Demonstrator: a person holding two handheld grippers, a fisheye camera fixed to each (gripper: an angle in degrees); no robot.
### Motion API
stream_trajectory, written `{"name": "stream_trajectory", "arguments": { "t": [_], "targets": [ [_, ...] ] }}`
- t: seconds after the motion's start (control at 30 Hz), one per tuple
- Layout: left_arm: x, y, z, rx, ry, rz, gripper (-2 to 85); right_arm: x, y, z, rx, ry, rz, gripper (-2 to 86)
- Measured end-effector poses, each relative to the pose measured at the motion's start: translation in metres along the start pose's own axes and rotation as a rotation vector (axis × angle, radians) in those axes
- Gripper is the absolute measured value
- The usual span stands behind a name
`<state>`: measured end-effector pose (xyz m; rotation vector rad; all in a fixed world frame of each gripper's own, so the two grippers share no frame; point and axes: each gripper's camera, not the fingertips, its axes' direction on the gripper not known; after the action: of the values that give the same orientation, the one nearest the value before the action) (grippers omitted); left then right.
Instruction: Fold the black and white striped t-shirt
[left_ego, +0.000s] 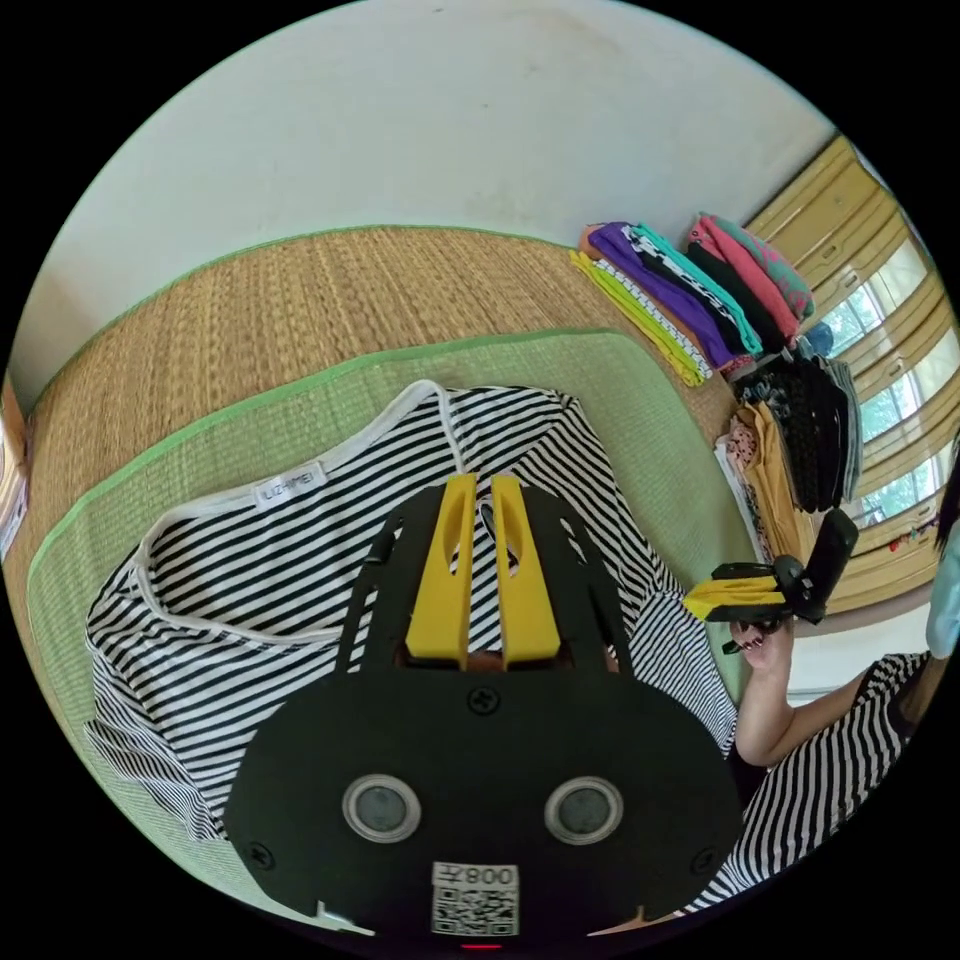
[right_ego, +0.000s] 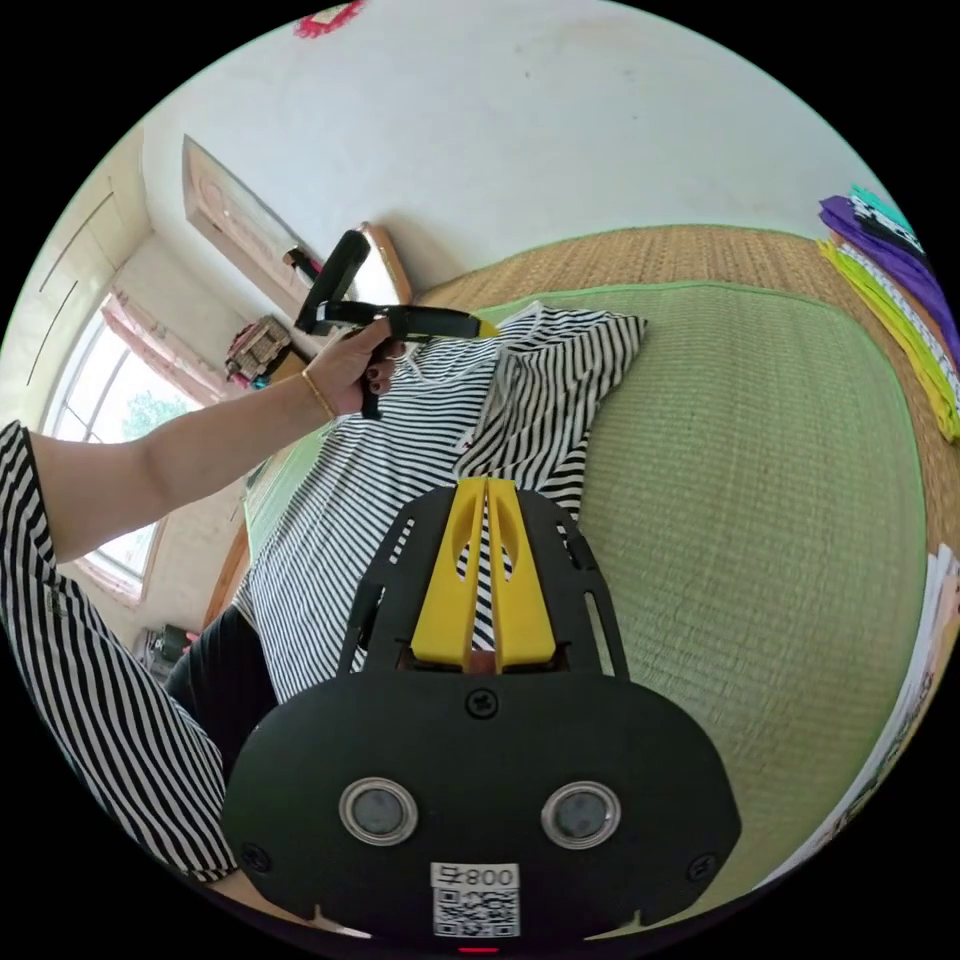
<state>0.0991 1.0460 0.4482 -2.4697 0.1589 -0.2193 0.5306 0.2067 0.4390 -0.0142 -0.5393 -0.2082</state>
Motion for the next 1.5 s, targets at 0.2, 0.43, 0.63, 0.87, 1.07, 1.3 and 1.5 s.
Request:
{"name": "stream_trajectory", "arguments": {
  "t": [0.2, 0.43, 0.63, 0.87, 1.07, 1.3, 1.5],
  "targets": [
    [-0.009, 0.004, -0.007, -0.004, 0.165, 0.048, 1.3, 0.023, -0.020, 0.008, -0.012, 0.098, 0.055, 0.0],
    [0.015, -0.021, 0.015, -0.040, 0.209, 0.187, 0.4, 0.045, -0.047, 0.017, -0.014, 0.187, 0.078, 0.0],
    [-0.001, -0.027, 0.029, -0.113, 0.180, 0.154, 0.2, 0.081, -0.064, 0.033, -0.095, 0.214, 0.132, 0.0],
    [-0.017, -0.021, 0.014, -0.103, 0.138, 0.181, 0.2, 0.114, -0.079, 0.036, -0.081, 0.241, 0.139, 0.0],
    [-0.031, 0.012, -0.015, -0.060, 0.253, 0.218, 0.1, 0.145, -0.089, 0.030, -0.029, 0.236, 0.139, 0.0],
    [-0.046, 0.038, -0.011, -0.136, 0.230, 0.251, 0.1, 0.186, -0.094, 0.036, -0.054, 0.242, 0.154, 0.0],
    [-0.068, 0.070, -0.032, -0.108, 0.217, 0.259, 0.1, 0.226, -0.095, 0.044, -0.071, 0.248, 0.154, 0.0]
  ]
}}
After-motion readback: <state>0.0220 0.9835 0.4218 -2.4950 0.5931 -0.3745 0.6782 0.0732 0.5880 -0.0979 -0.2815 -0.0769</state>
